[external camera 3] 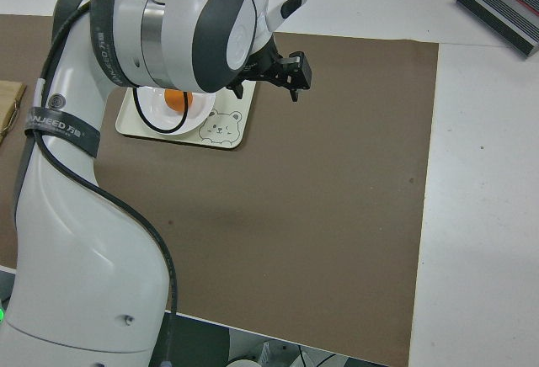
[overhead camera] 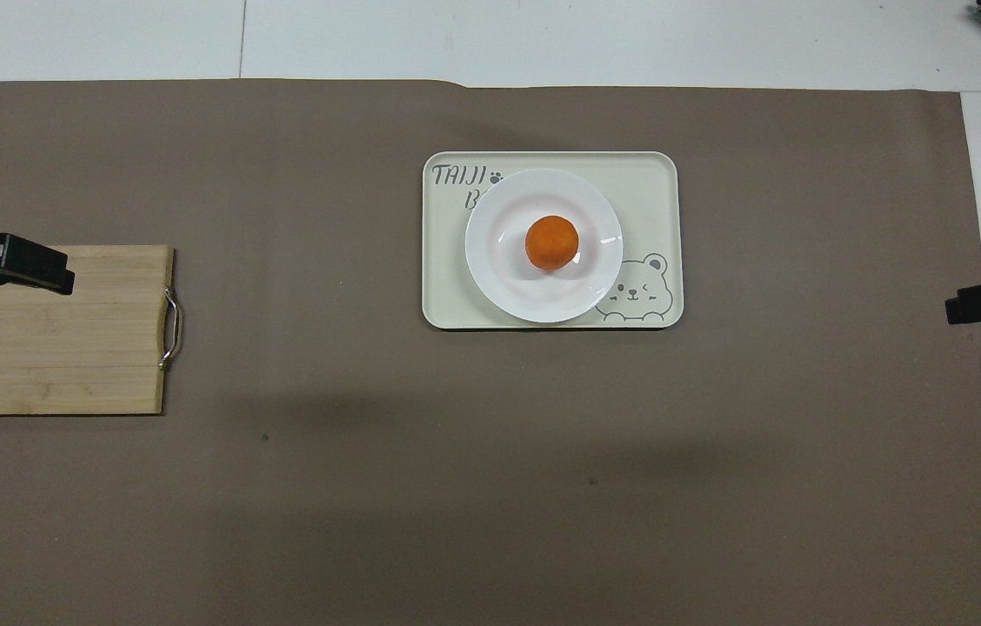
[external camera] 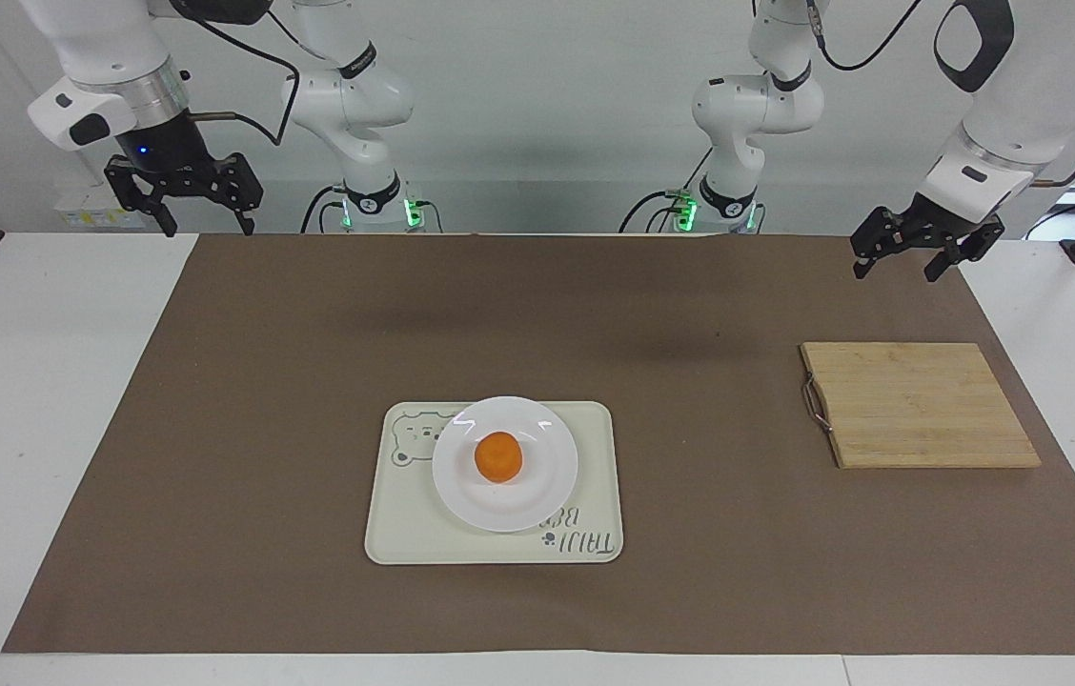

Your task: Place orange and plate with both arms

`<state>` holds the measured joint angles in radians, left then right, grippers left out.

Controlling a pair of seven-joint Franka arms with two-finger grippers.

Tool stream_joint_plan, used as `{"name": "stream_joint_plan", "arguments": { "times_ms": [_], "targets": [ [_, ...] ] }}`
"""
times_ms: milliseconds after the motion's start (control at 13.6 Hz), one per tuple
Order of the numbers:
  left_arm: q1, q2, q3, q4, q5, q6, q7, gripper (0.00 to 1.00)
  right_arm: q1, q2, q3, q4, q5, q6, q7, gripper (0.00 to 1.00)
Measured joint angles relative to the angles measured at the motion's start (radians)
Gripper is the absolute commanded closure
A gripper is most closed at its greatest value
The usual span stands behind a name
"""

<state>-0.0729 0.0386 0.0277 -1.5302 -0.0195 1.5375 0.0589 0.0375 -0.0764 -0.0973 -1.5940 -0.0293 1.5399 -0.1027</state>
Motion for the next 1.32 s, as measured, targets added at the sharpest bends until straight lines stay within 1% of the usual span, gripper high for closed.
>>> {"name": "stream_joint_plan", "arguments": {
  "times_ms": [147,441,808,1323],
  "targets": [
    [0.000,0.000,0.000,0.000,0.000,0.000,0.000,0.00,0.000,0.000,0.000,0.000,0.009,-0.010,0.000,0.00],
    [0.000,0.000,0.000,0.000,0.000,0.000,0.000,0.00,-0.001,0.000,-0.001,0.017,0.020,-0.082,0.000,0.00],
    [0.000,0.000,0.000,0.000,0.000,0.000,0.000,0.00,0.000,0.017,0.001,0.043,0.020,-0.080,0.000,0.00],
    [0.000,0.000,0.000,0.000,0.000,0.000,0.000,0.00,0.001,0.018,0.001,0.043,0.016,-0.068,0.000,0.00]
  ]
}}
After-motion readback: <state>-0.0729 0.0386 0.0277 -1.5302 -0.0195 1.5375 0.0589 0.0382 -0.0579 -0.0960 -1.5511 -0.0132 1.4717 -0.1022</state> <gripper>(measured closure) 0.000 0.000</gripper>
